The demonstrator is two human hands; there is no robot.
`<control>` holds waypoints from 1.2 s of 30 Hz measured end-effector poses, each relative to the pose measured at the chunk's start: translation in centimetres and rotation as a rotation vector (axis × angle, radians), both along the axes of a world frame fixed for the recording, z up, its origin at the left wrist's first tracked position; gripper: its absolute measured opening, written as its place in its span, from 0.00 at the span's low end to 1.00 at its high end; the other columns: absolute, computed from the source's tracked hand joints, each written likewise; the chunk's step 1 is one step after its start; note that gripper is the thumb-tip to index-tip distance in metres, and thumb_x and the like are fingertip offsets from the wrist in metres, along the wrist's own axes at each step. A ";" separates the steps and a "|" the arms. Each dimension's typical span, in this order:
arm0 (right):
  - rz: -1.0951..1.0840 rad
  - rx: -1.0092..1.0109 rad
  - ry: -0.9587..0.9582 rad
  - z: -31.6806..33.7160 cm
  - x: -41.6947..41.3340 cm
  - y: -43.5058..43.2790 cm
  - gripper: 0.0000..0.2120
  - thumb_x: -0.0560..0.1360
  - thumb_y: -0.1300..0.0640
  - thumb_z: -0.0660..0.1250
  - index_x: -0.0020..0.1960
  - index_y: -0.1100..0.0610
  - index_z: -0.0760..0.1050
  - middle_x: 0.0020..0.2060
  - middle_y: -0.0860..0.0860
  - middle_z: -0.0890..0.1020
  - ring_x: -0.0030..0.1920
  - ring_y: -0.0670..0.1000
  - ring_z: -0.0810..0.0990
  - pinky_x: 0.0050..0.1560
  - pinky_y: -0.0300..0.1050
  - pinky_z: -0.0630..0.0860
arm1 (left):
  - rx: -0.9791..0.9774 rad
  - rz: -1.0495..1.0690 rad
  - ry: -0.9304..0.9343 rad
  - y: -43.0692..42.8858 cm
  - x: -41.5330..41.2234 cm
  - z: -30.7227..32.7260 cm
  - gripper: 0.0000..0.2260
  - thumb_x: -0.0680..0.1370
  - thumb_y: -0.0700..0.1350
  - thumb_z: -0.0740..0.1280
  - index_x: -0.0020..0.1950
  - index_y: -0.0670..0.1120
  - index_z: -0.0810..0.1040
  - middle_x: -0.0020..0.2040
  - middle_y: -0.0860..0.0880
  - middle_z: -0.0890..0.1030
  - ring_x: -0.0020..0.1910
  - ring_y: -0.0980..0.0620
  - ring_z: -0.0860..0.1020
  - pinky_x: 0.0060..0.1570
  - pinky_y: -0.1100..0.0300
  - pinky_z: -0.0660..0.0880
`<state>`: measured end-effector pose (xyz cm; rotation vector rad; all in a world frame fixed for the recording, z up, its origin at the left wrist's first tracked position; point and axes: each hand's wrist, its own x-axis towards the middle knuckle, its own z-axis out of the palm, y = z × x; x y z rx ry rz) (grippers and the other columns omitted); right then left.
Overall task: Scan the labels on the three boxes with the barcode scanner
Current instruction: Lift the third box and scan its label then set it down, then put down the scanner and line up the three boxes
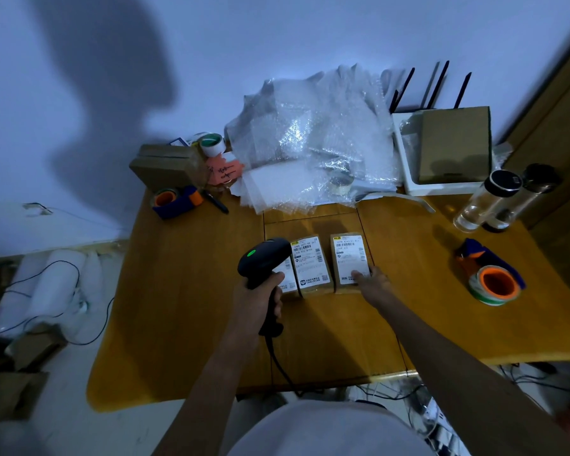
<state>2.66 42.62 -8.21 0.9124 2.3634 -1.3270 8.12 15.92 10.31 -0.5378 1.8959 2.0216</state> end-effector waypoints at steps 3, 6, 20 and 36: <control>0.002 -0.014 0.002 0.3 0.0 -0.3 0.30 0.78 0.41 0.68 0.74 0.56 0.68 0.65 0.58 0.79 0.62 0.61 0.80 0.59 0.61 0.81 | 0.005 0.013 0.003 -0.1 0.0 0.0 0.08 0.78 0.43 0.73 0.41 0.44 0.78 0.29 0.47 0.74 0.26 0.49 0.71 0.32 0.56 0.71; 0.008 0.000 0.003 0.2 -0.1 -0.2 0.31 0.77 0.40 0.68 0.73 0.56 0.68 0.65 0.59 0.79 0.62 0.61 0.80 0.59 0.62 0.81 | 0.006 0.022 0.004 -0.2 0.0 -0.1 0.07 0.77 0.43 0.73 0.41 0.44 0.78 0.29 0.47 0.74 0.25 0.49 0.71 0.32 0.56 0.71; 0.019 -0.053 -0.018 1.1 0.4 -0.7 0.29 0.80 0.46 0.68 0.75 0.60 0.67 0.67 0.60 0.78 0.64 0.60 0.79 0.52 0.52 0.79 | 0.031 0.024 -0.021 -0.4 0.4 -0.3 0.06 0.77 0.43 0.73 0.44 0.43 0.78 0.29 0.48 0.75 0.26 0.50 0.71 0.32 0.56 0.71; 0.003 0.254 0.069 4.5 -0.9 -2.2 0.25 0.78 0.48 0.69 0.69 0.60 0.69 0.66 0.61 0.73 0.58 0.63 0.81 0.53 0.61 0.83 | 0.091 0.059 -0.030 -2.4 0.1 0.6 0.07 0.78 0.43 0.72 0.42 0.42 0.77 0.28 0.48 0.74 0.25 0.50 0.71 0.30 0.58 0.72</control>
